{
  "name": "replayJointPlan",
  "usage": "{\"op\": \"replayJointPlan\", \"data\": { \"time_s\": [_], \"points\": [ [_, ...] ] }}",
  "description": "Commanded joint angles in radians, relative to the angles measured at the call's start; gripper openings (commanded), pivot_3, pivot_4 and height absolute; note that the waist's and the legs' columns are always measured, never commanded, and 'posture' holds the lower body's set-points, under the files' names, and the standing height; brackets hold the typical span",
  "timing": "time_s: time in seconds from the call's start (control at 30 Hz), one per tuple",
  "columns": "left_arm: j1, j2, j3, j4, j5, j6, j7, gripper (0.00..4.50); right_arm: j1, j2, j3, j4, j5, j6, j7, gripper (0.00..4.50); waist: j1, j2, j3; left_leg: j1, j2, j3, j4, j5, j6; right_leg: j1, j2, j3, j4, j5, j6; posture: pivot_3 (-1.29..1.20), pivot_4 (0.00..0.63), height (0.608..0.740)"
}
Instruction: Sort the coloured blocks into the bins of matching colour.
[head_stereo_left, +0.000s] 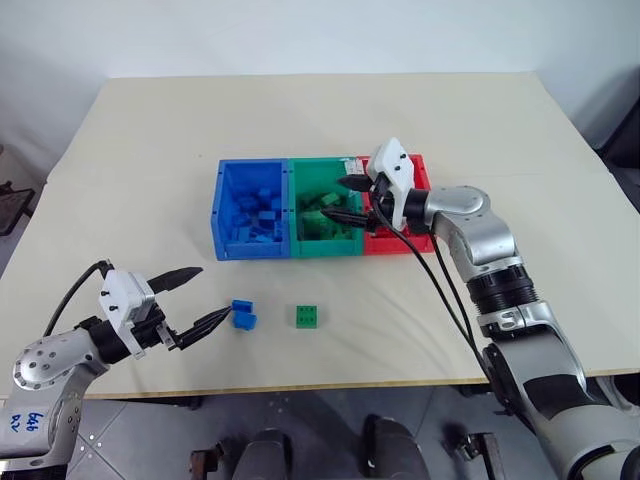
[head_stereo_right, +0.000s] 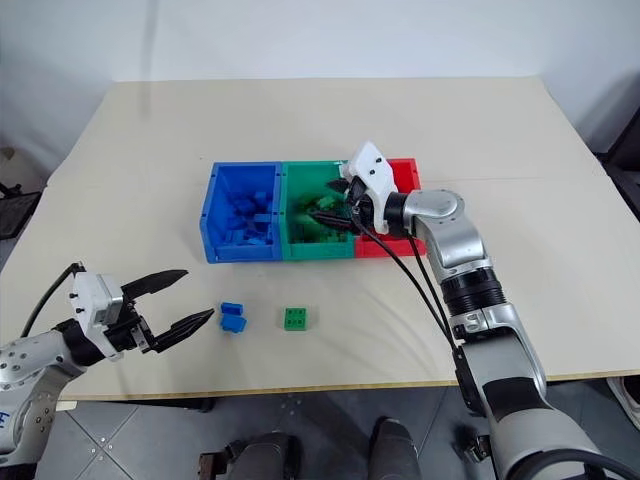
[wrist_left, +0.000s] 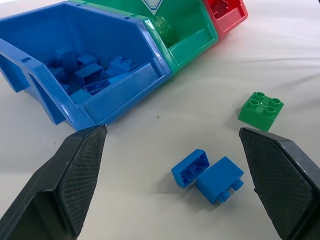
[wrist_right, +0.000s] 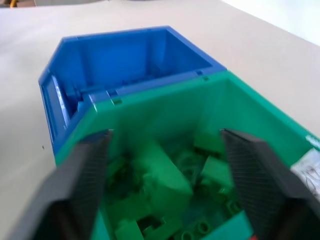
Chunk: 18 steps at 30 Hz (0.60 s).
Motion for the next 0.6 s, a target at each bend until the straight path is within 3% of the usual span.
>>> {"op": "replayJointPlan", "data": {
  "time_s": [0.03,0.17,0.33,0.47,0.6],
  "points": [
    [0.007,0.004,0.029,-0.015,0.004,-0.026,0.000,4.50,0.024,-0.021,-0.008,-0.063,0.000,-0.049,0.040,4.46,0.000,0.000,0.000,0.000,0.000,0.000,0.000,0.000,0.000,0.000,0.000,0.000,0.000,0.000,0.000,0.00,0.150,0.740],
    [0.001,0.024,0.042,0.040,0.006,-0.043,-0.032,4.50,0.174,-0.088,-0.046,-0.225,0.103,-0.133,0.217,4.46,0.008,0.000,0.000,0.000,0.000,0.000,0.000,0.000,0.000,0.000,0.000,0.000,0.000,0.000,0.000,0.00,0.150,0.740],
    [-0.035,0.117,0.021,0.169,0.055,-0.074,-0.133,4.50,0.414,-0.246,-0.095,-0.383,0.169,-0.203,0.376,4.46,0.009,0.000,0.000,0.000,0.000,0.001,0.000,0.000,0.000,0.001,0.000,0.000,-0.001,0.000,0.000,0.00,0.150,0.740],
    [-0.081,0.170,-0.017,0.232,0.088,-0.129,-0.211,4.50,0.553,-0.344,-0.177,-0.394,0.175,-0.247,0.379,4.46,0.008,0.000,0.000,0.001,0.000,0.004,0.001,0.000,0.000,0.001,0.000,0.002,-0.002,0.000,0.000,0.00,0.150,0.740],
    [-0.212,0.187,-0.185,0.080,0.108,-0.022,-0.221,4.50,0.712,-0.395,-0.247,-0.491,0.193,-0.244,0.345,4.46,0.020,0.000,0.000,0.001,0.000,0.004,0.001,0.000,0.000,0.001,0.000,0.002,-0.002,0.000,0.000,0.00,0.150,0.740]
  ]
}}
